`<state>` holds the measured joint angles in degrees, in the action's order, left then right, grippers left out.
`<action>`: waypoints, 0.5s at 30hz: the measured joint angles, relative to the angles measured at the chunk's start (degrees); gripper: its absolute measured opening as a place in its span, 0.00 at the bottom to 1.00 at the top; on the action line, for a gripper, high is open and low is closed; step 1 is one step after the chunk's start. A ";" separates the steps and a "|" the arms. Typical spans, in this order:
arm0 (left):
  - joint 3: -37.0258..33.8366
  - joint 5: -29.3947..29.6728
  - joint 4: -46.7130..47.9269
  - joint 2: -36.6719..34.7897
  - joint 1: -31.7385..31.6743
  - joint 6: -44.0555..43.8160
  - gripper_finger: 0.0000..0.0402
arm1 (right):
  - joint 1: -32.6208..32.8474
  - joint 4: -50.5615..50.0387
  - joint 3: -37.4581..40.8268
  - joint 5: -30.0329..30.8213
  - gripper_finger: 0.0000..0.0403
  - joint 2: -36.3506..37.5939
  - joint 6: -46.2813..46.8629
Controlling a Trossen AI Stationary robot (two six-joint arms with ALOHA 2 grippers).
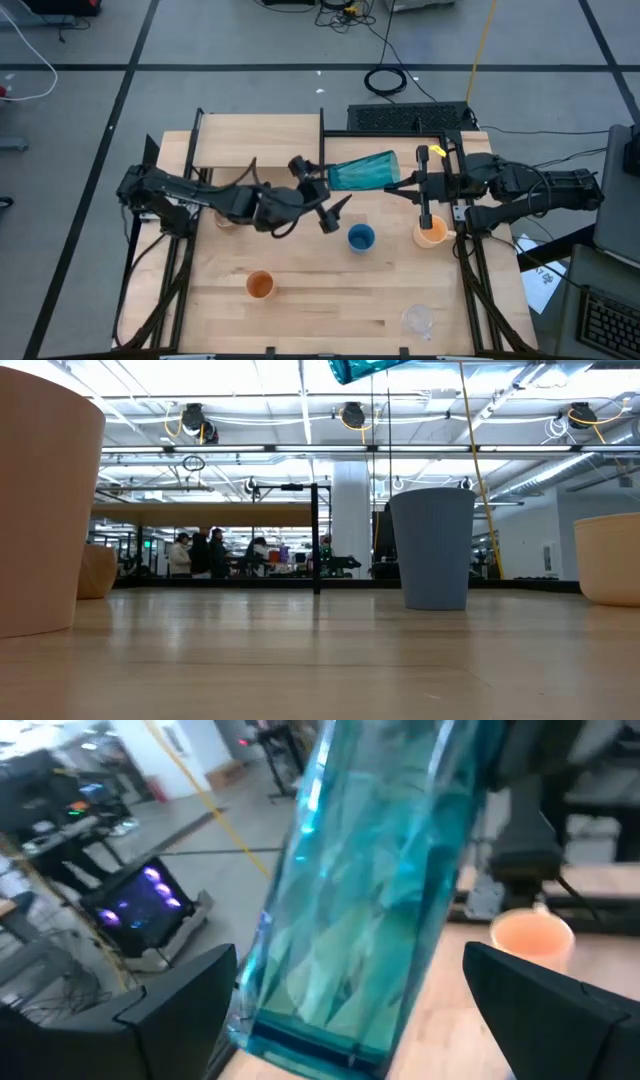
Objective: Stack small to large cups/mugs on shelf
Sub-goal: Put the light blue cup on the shelf
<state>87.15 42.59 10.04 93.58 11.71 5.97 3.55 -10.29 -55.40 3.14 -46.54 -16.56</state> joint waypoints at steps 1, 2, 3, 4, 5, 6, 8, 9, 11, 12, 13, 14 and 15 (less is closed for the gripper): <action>1.09 -1.17 2.20 0.00 -0.38 -0.08 0.98 | 0.00 0.10 0.00 0.00 0.01 0.00 0.07; 2.19 -1.73 4.17 0.02 -0.73 -0.13 0.98 | 0.00 0.18 0.00 0.00 0.01 0.00 0.07; 3.43 -2.16 6.19 0.02 -1.05 -0.37 0.98 | 0.00 0.20 0.00 -0.02 0.01 0.00 0.07; 4.66 -2.39 8.29 0.02 -1.45 -0.53 0.98 | 0.00 0.22 0.00 -0.02 0.01 0.00 0.07; 5.75 -2.64 10.18 0.00 -1.90 -0.54 0.98 | 0.00 0.20 0.00 -0.02 0.01 0.00 0.07; 6.61 -3.39 11.68 -0.01 -2.41 -0.22 0.98 | 0.00 0.19 0.00 -0.02 0.01 0.00 0.07; 8.13 -7.00 14.39 -0.02 -3.46 1.08 0.98 | 0.00 0.27 0.00 -0.02 0.01 0.00 0.06; 8.76 -9.44 15.54 0.00 -3.97 1.55 0.98 | 0.00 0.53 0.01 -0.02 0.01 0.00 0.07; 10.10 -14.73 17.04 0.00 -5.03 1.79 0.98 | 0.00 1.16 0.00 -0.04 0.01 0.00 0.07; 10.86 -17.05 17.80 0.00 -5.66 1.77 0.98 | 0.00 1.50 0.00 -0.09 0.01 0.00 0.07; 11.66 -19.01 18.64 0.00 -6.38 1.51 0.98 | 0.00 1.92 0.00 -0.13 0.01 0.00 0.07; 12.41 -20.53 19.73 0.00 -7.14 1.15 0.98 | 0.00 2.30 0.01 -0.15 0.01 -0.02 0.05; 13.03 -21.62 20.72 0.00 -8.00 0.73 0.98 | 0.00 2.45 0.00 -0.17 0.01 -0.02 0.05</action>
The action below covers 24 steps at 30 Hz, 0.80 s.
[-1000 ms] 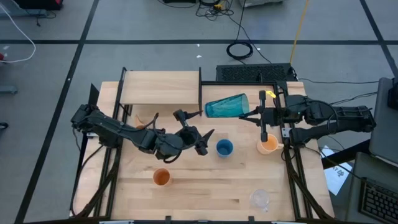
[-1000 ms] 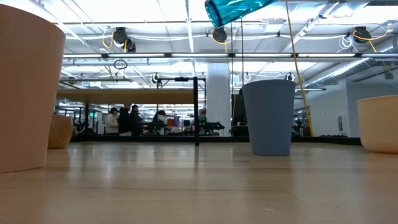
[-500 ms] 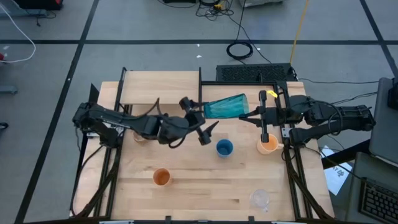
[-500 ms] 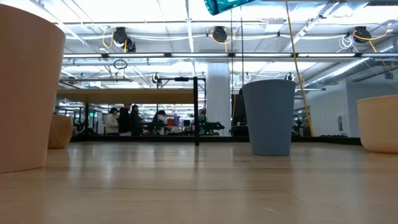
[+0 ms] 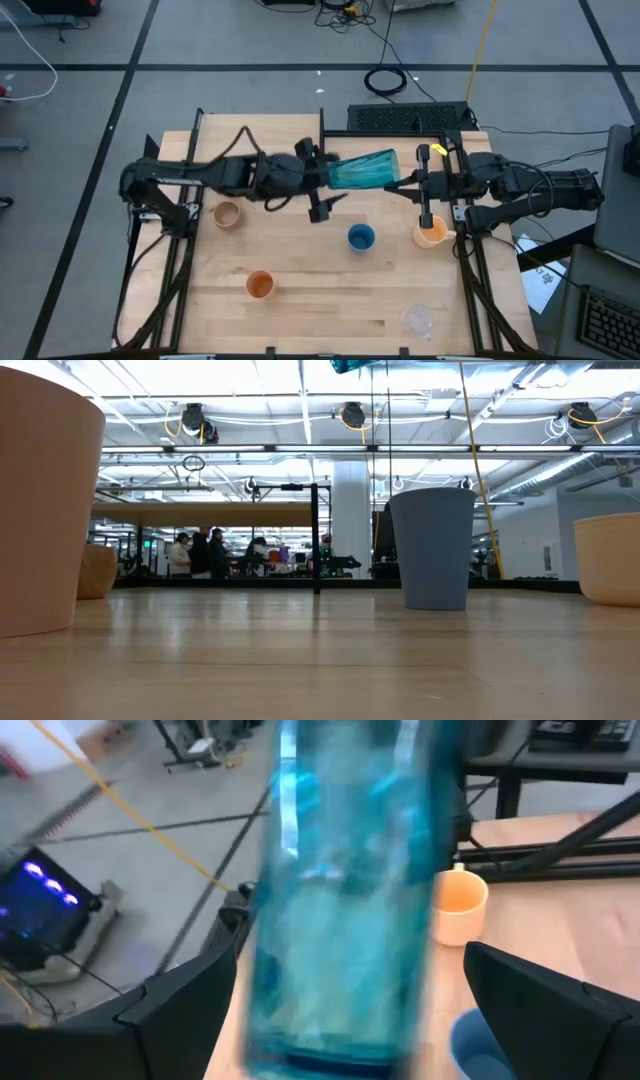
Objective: Stack small to large cups/mugs on shelf
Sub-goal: Put the light blue cup on the shelf
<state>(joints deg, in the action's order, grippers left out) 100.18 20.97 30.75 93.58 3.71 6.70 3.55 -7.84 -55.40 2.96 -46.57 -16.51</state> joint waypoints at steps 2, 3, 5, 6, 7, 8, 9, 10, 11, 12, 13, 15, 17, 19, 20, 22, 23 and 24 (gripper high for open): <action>0.74 -2.90 1.40 0.00 -1.71 -0.69 0.98 | 0.00 0.14 0.01 0.02 0.01 -0.11 -0.06; 0.76 -4.82 1.61 0.00 -2.49 -0.81 0.98 | 0.00 0.22 0.00 0.02 0.01 -0.21 -0.17; 0.76 -8.34 1.91 0.01 -3.92 -1.17 0.98 | 0.00 0.20 0.00 0.00 0.01 -0.53 -0.29; 0.76 -9.70 2.04 0.04 -4.54 -1.27 0.98 | 0.00 0.37 0.00 0.01 0.01 -0.82 -0.44; 0.76 -10.98 2.26 0.04 -5.15 -1.10 0.98 | 0.00 0.63 0.00 0.00 0.01 -1.10 -0.51; 0.76 -12.26 2.53 0.04 -5.70 -0.56 0.98 | -0.02 0.82 0.00 0.02 0.01 -1.44 -0.60; 0.76 -13.53 2.78 0.29 -6.20 0.08 0.98 | -0.02 1.06 0.00 0.15 0.01 -1.84 -0.66; 0.76 -14.47 2.85 0.61 -6.55 0.55 0.98 | -0.06 1.20 0.00 0.19 0.01 -2.22 -0.66; 0.76 -15.10 2.95 0.82 -6.79 0.89 0.98 | -0.07 1.37 0.00 0.20 0.01 -2.55 -0.66; 0.75 -15.37 3.36 0.99 -6.91 1.14 0.98 | -0.10 1.64 0.02 0.18 0.01 -2.93 -0.66; 0.73 -15.42 3.68 1.07 -7.03 1.27 0.98 | -0.10 2.00 0.02 0.15 0.01 -3.27 -0.66; 0.72 -15.43 3.88 1.00 -7.02 1.19 0.98 | -0.09 2.89 0.01 0.00 0.01 -3.68 -0.76; 0.74 -15.36 3.94 0.90 -7.07 0.95 0.98 | -0.09 3.48 0.00 0.04 0.01 -3.89 -1.17; 0.74 -15.34 4.42 0.90 -7.07 0.80 0.98 | -0.09 3.50 0.00 0.06 0.01 -4.08 -1.91; 0.74 -15.36 4.72 0.91 -7.07 0.66 0.98 | -0.09 3.50 0.00 0.04 0.01 -4.17 -2.13; 0.74 -15.41 5.80 0.92 -7.05 0.59 0.98 | -0.09 3.54 0.00 -0.06 0.01 -4.17 -2.29; 0.74 -15.32 6.57 0.91 -7.06 0.59 0.98 | -0.09 3.65 0.00 -0.07 0.01 -4.15 -2.37; 0.74 -15.01 7.06 0.92 -7.07 0.56 0.97 | -0.09 3.70 0.00 -0.04 0.01 -4.15 -2.38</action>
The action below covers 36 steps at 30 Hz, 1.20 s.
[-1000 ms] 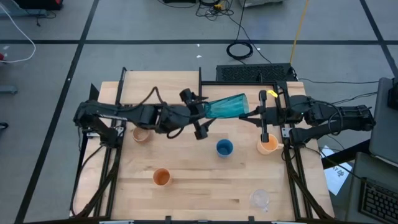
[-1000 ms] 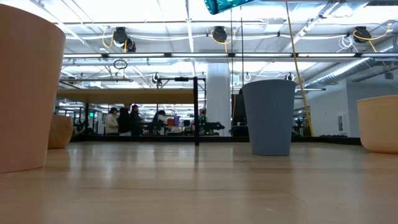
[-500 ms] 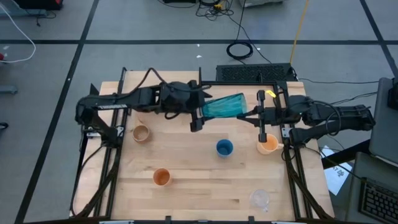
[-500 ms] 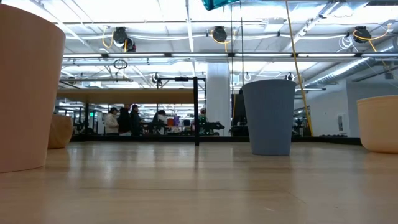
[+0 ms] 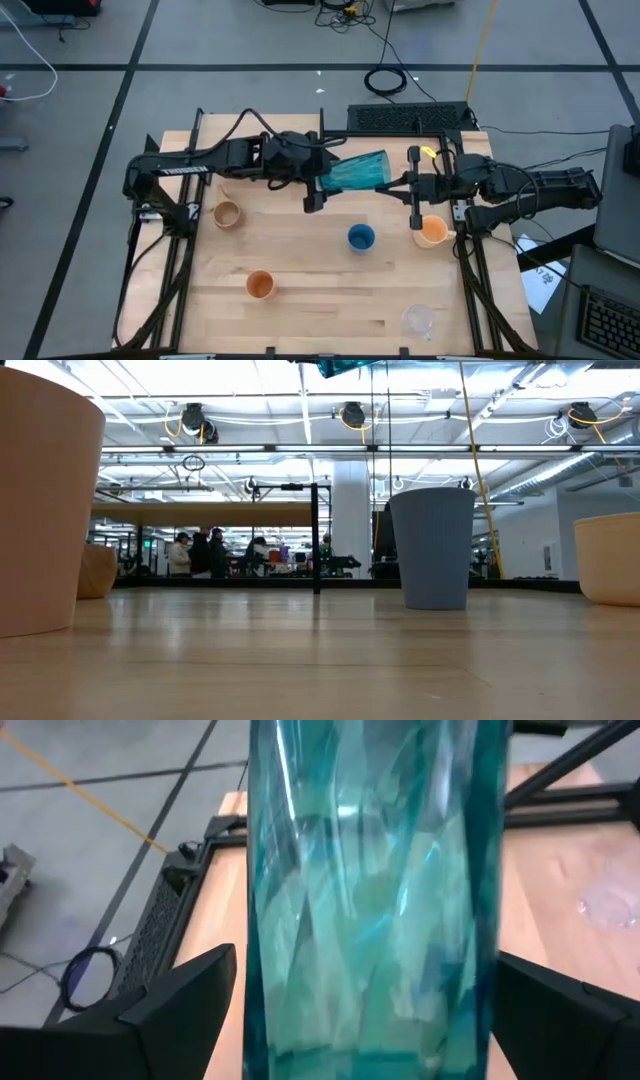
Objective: Stack small to large cups/mugs on shelf
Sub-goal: Put the light blue cup on the shelf
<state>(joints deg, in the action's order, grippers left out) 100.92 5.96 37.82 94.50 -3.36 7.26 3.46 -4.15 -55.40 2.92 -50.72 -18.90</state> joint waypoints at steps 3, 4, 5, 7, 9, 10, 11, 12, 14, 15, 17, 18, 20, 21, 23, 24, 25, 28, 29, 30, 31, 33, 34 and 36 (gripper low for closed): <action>0.00 0.74 0.01 0.02 0.04 -0.04 0.92 | 0.00 0.02 0.00 0.05 0.01 0.00 0.00; 0.00 0.77 -0.39 0.02 0.15 -0.01 0.89 | 0.00 0.07 0.00 0.14 0.01 0.02 -0.02; 0.00 0.90 -0.59 0.02 0.28 0.00 0.86 | 0.00 0.09 0.00 0.15 0.01 0.06 -0.02; 0.00 1.12 -0.65 0.02 0.55 0.08 0.80 | 0.00 0.05 0.00 0.05 0.01 0.09 -0.17; 0.00 1.17 -0.67 0.02 0.85 0.12 0.80 | 0.00 0.07 0.00 0.04 0.01 0.09 -0.32; 0.00 1.17 -0.69 0.02 0.85 0.16 0.80 | 0.00 0.10 0.00 0.04 0.01 0.09 -0.38; 0.00 1.17 -0.72 0.02 0.85 0.18 0.80 | 0.00 0.23 0.00 0.04 0.01 0.09 -0.44; 0.00 1.17 -0.79 0.01 0.86 0.18 0.80 | 0.00 0.44 0.00 0.04 0.01 0.09 -0.44; 0.00 1.27 -0.99 -0.02 1.07 0.18 0.80 | 0.00 1.13 0.00 0.04 0.01 0.10 -0.44; 0.00 1.38 -1.14 -0.07 1.25 0.18 0.80 | 0.01 1.58 0.00 0.01 0.02 0.24 -0.28; 0.00 1.81 -1.88 -0.56 1.82 0.13 0.82 | 0.04 2.86 0.02 -0.17 0.06 0.69 0.24; 0.00 2.09 -2.41 -0.73 2.17 0.12 0.82 | 0.06 3.24 0.02 -0.21 0.09 1.09 0.40; 0.00 2.52 -3.57 -1.15 2.86 0.12 0.82 | 0.04 2.97 0.02 -0.16 0.18 2.18 0.87; -0.05 2.55 -3.39 -1.83 3.15 0.07 0.82 | 0.04 2.90 0.02 -0.16 0.23 2.75 1.10; -0.11 2.61 -3.39 -2.65 3.71 0.16 0.80 | 0.04 2.98 0.02 -0.16 0.35 4.01 1.14; -0.09 2.54 -3.81 -3.10 3.99 0.22 0.80 | 0.04 3.00 0.02 -0.13 0.41 4.81 1.14; -0.09 2.48 -3.92 -3.91 4.24 0.25 0.80 | 0.04 3.09 0.00 -0.03 0.47 5.51 1.04; -0.07 1.57 -3.91 -4.78 4.85 0.28 0.80 | -0.01 3.40 -0.04 0.42 0.65 7.14 0.06; 0.02 1.54 -4.25 -5.10 5.03 0.14 0.80 | -0.02 3.20 -0.04 0.52 0.70 7.48 -0.04; -0.03 1.55 -3.61 -5.71 5.16 0.09 0.80 | 0.00 3.12 -0.04 0.48 0.74 7.84 -0.04; -0.17 1.66 -2.83 -6.16 5.35 -0.26 0.80 | 0.00 2.85 -0.04 0.46 0.78 8.36 -0.03; -0.08 2.57 -5.30 -6.79 5.59 -1.18 0.80 | 0.02 1.66 -0.04 0.15 0.83 9.36 0.21; -0.04 3.04 -5.80 -7.67 5.70 -1.54 0.80 | 0.02 1.31 -0.04 0.03 0.84 9.77 0.36; -0.09 3.81 -4.91 -9.05 5.99 -1.85 0.80 | 0.02 0.87 0.58 0.00 0.86 10.60 1.08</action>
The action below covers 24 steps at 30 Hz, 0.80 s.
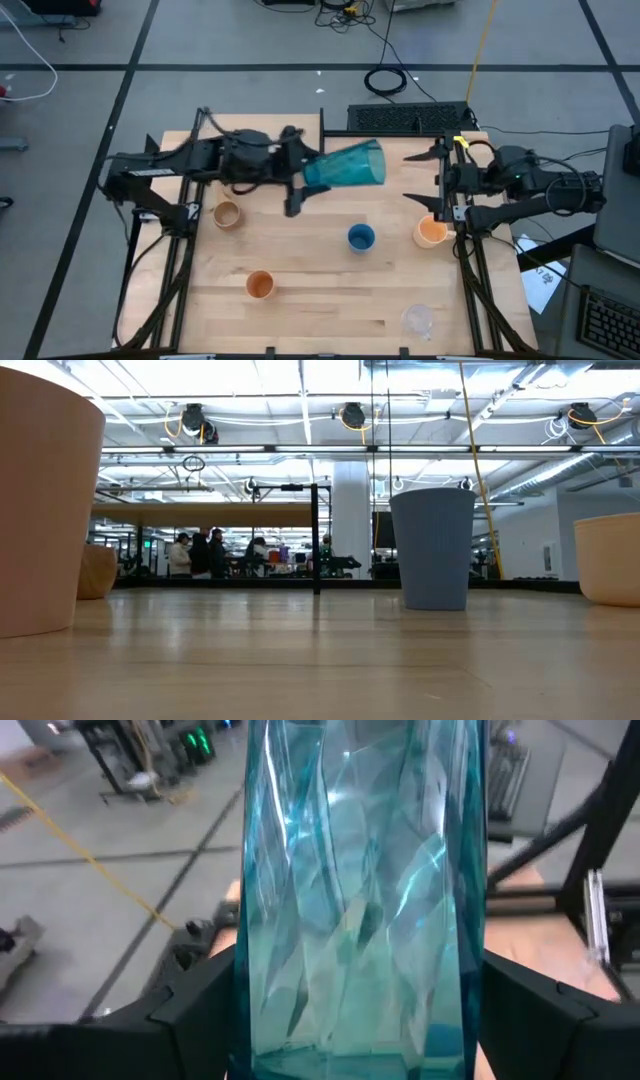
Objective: Stack small to large cups/mugs on shelf
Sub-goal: Put the light blue cup on the shelf
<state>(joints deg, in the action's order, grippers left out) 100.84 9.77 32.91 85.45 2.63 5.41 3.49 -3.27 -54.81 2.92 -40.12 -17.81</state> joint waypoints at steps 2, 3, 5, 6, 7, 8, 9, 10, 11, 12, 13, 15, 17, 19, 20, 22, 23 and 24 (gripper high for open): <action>0.17 1.10 -1.95 -1.51 0.11 0.04 0.80 | 0.00 -0.26 1.50 0.00 0.87 0.96 0.60; 0.04 1.39 -0.51 -2.48 0.18 0.09 0.80 | 0.00 -0.02 2.46 -0.02 0.87 1.20 0.78; 0.01 1.85 -0.99 -3.64 0.18 0.01 0.80 | 0.00 0.76 4.75 -0.02 0.86 1.98 1.66; 0.06 2.00 -1.66 -4.43 0.18 -0.04 0.80 | 0.00 1.65 6.20 -0.04 0.85 2.27 2.15; -0.13 2.27 -1.00 -5.17 0.15 -0.08 0.80 | 0.01 3.38 7.71 -0.05 0.85 2.36 2.59; -0.50 2.31 -0.50 -5.65 0.15 -0.21 0.80 | 0.02 5.96 9.40 -0.04 0.85 2.45 3.08; -0.98 2.32 -1.47 -6.03 0.22 -0.42 0.80 | 0.00 8.27 11.06 -0.07 0.85 2.54 3.53; -1.71 2.35 -2.70 -6.44 0.31 -0.68 0.80 | 0.02 11.02 12.91 -0.07 0.85 2.39 3.95; -3.01 2.34 -3.25 -6.72 0.39 -0.94 0.80 | 0.00 14.75 14.72 -0.07 0.85 1.81 4.50; -4.60 2.34 -3.89 -6.81 0.40 -1.05 0.80 | 0.00 18.97 16.33 -0.03 0.85 1.32 5.21; -6.37 2.33 -6.12 -6.78 0.54 -1.07 0.80 | 0.00 22.90 18.03 -0.02 0.85 0.80 5.94; -10.56 2.31 -11.59 -6.68 0.68 -0.92 0.80 | 0.00 31.80 20.89 -0.01 0.85 -0.98 7.44; -15.39 2.28 -17.55 -7.07 0.72 -0.26 0.80 | -0.01 39.15 22.86 0.00 0.85 -2.81 9.04; -20.40 1.88 -27.99 -7.20 0.66 -0.16 0.80 | -0.11 44.68 23.31 0.00 0.85 -5.36 10.57; -22.88 1.86 -32.07 -7.28 0.66 -0.12 0.80 | -0.11 46.17 23.31 0.01 0.85 -6.51 11.32; -27.96 1.50 -41.58 -7.20 0.66 0.28 0.80 | -0.11 48.35 22.92 0.00 0.85 -8.89 12.79; -30.33 0.68 -46.13 -7.06 0.65 0.78 0.80 | -0.12 48.93 22.25 -0.01 0.85 -10.13 13.37; -32.75 -0.06 -50.88 -6.75 0.61 1.07 0.80 | -0.16 48.98 21.56 0.00 0.85 -11.11 13.82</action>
<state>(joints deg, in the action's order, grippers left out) 68.09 9.71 -17.97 78.70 3.25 6.48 3.33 45.70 -33.25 2.92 -51.23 -3.99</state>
